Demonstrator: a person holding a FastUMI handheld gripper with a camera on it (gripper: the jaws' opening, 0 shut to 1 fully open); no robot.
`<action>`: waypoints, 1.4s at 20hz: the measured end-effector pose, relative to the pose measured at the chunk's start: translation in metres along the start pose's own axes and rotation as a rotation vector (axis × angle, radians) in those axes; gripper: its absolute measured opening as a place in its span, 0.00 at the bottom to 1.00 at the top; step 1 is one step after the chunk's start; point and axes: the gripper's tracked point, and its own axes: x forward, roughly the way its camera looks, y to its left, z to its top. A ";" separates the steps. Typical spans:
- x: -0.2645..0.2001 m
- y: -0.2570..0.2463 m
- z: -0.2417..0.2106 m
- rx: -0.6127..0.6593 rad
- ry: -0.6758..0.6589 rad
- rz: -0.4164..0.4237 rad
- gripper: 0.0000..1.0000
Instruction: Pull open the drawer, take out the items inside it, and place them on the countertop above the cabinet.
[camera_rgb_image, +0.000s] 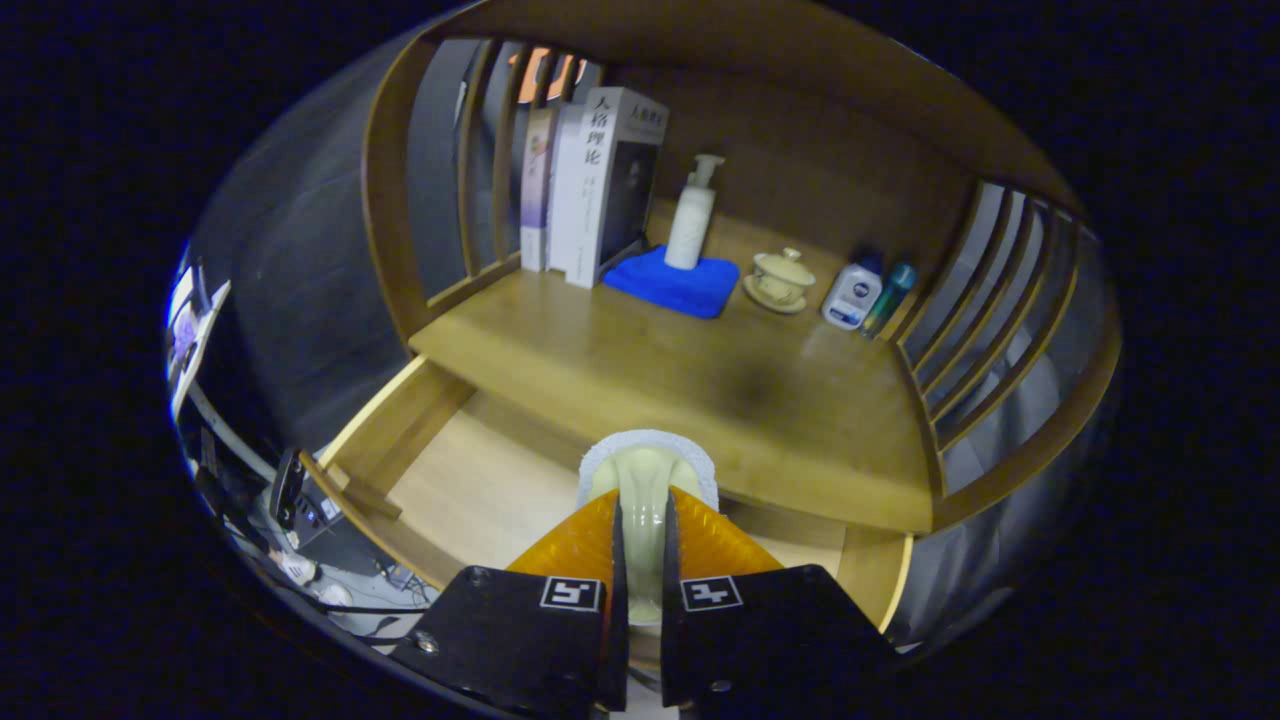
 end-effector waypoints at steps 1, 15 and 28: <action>0.002 -0.005 0.011 0.027 -0.011 -0.001 0.16; 0.085 -0.044 0.062 0.291 0.008 -0.015 0.16; 0.095 -0.042 0.063 0.279 -0.135 -0.034 0.71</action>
